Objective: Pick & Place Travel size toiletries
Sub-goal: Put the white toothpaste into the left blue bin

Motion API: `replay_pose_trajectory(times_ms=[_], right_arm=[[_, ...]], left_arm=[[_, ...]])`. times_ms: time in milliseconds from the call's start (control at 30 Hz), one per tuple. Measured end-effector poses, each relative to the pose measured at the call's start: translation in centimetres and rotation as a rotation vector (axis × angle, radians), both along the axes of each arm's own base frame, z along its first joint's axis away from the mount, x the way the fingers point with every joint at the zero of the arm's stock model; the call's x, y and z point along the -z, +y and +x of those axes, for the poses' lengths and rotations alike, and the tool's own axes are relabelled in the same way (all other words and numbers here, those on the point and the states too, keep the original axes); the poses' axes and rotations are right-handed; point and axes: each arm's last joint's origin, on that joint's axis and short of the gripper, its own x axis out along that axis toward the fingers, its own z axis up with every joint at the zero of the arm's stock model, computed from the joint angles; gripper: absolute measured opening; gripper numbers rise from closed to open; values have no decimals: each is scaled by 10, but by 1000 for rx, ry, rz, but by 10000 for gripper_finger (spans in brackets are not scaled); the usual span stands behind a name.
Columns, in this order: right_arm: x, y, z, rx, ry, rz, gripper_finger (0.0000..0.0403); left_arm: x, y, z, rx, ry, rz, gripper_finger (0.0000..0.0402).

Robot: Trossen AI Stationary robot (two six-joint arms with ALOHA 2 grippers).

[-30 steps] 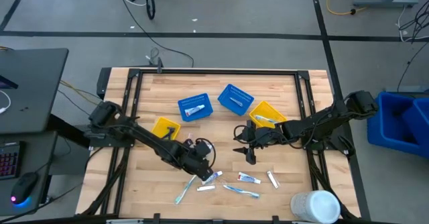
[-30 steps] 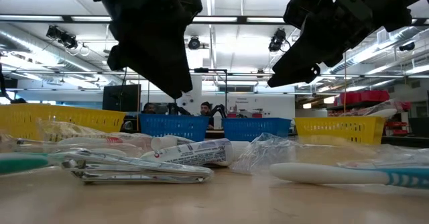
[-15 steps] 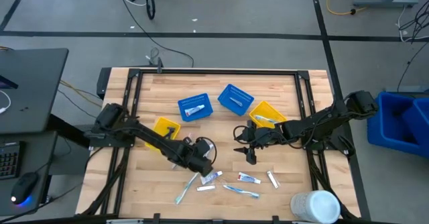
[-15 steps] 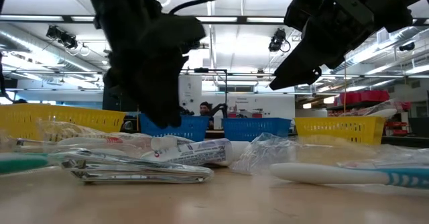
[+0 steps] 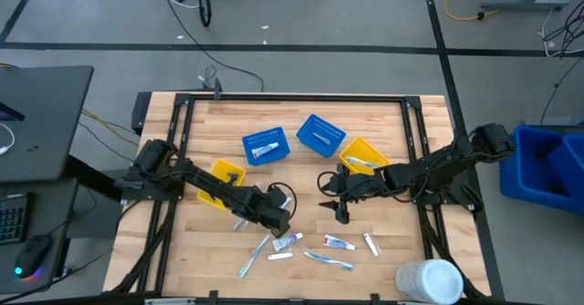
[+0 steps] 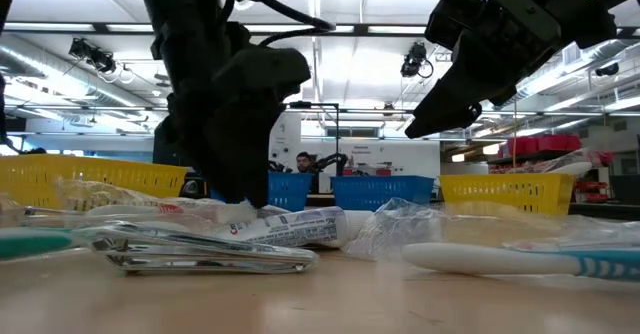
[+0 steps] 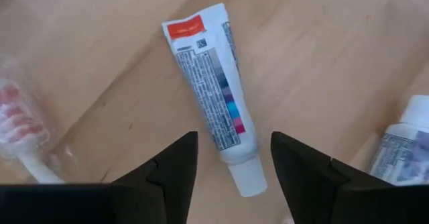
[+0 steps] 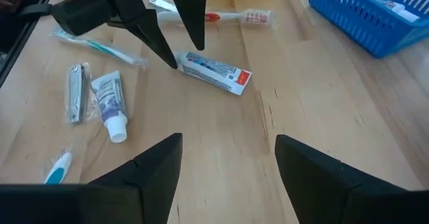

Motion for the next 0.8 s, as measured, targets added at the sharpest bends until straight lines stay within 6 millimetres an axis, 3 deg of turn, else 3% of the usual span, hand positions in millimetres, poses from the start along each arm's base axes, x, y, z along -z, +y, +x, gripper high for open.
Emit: replay_pose_trajectory(times_ms=[533,667,800], right_arm=[[4,2,-3,-39,57,24,241],[5,7,-6,-50,78,33,237],[8,12,-10,-70,113,23,241]], left_arm=[[10,0,-7,25,45,-63,201],[1,-5,-7,76,34,-98,201],[-16,-11,-14,64,-32,9,201]])
